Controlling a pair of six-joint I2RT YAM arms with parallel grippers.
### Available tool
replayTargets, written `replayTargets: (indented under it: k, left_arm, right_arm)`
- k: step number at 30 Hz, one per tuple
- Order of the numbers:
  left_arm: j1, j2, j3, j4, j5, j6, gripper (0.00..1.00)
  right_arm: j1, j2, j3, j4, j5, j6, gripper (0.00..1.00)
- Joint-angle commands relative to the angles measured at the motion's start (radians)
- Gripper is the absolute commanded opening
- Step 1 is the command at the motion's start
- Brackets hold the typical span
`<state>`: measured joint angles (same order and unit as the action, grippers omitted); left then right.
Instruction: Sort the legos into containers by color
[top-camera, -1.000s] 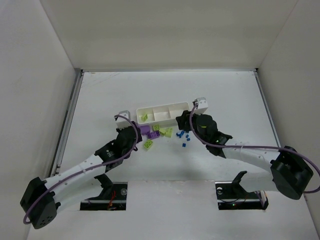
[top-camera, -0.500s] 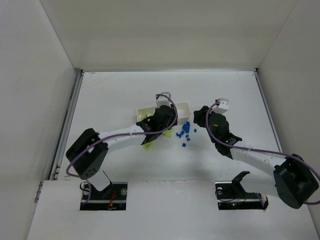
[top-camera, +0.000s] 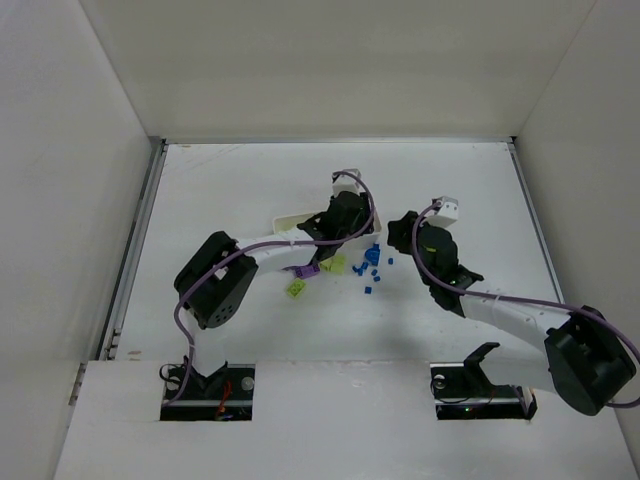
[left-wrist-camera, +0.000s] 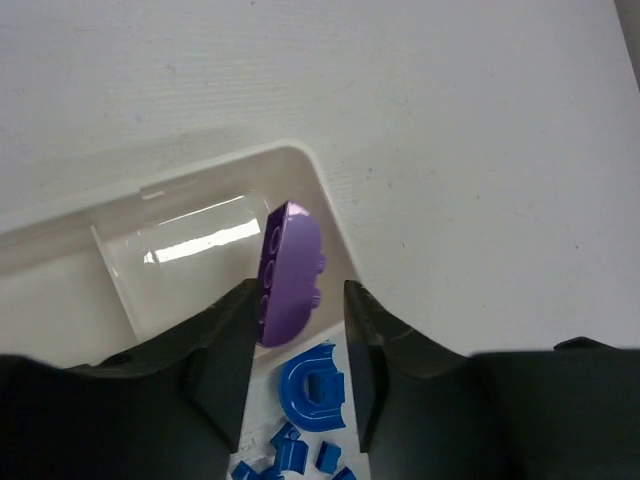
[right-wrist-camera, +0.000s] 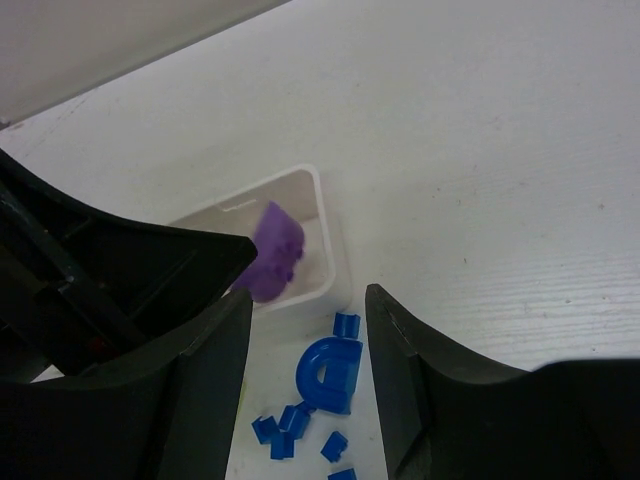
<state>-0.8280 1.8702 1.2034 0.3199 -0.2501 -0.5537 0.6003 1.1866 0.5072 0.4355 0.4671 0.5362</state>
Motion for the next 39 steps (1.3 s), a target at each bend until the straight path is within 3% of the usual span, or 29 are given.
replayTargets:
  k: [1,7,9,12,16,18,24,31,39]
  left_arm:
    - [0.005,-0.061,0.007,0.044,-0.011,0.028,0.41]
    - [0.004,-0.248,-0.160,0.038,-0.054,0.072,0.45]
    - [-0.003,-0.402,-0.306,0.009,-0.066,0.086,0.37]
    - [-0.029,-0.572,-0.472,-0.048,-0.125,0.103,0.38]
    - [-0.059,-0.738,-0.609,-0.181,-0.190,0.110,0.47]
    - [-0.067,-0.790,-0.662,-0.240,-0.187,0.101,0.55]
    - [-0.113,-0.787,-0.719,-0.317,-0.175,0.051,0.62]
    - [-0.133,-0.678,-0.702,-0.318,-0.176,0.041,0.61]
    - [-0.121,-0.602,-0.696,-0.297,-0.239,0.043,0.60]
  right_arm:
    - [-0.009,-0.021,-0.004,0.062,0.018,0.013,0.55]
    - [-0.001,-0.021,0.004,0.063,0.015,0.004,0.54]
    - [0.020,-0.009,0.020,0.057,-0.010,-0.007,0.46]
    - [0.069,0.008,0.042,0.055,-0.013,-0.045,0.38]
    - [0.095,0.030,0.062,0.052,-0.021,-0.071,0.42]
    - [0.120,0.053,0.076,0.052,-0.027,-0.093,0.50]
    - [0.189,0.119,0.120,0.043,-0.074,-0.176,0.63]
    - [0.258,0.235,0.192,0.003,-0.079,-0.203,0.64]
    - [0.275,0.248,0.198,-0.007,-0.085,-0.205,0.64]
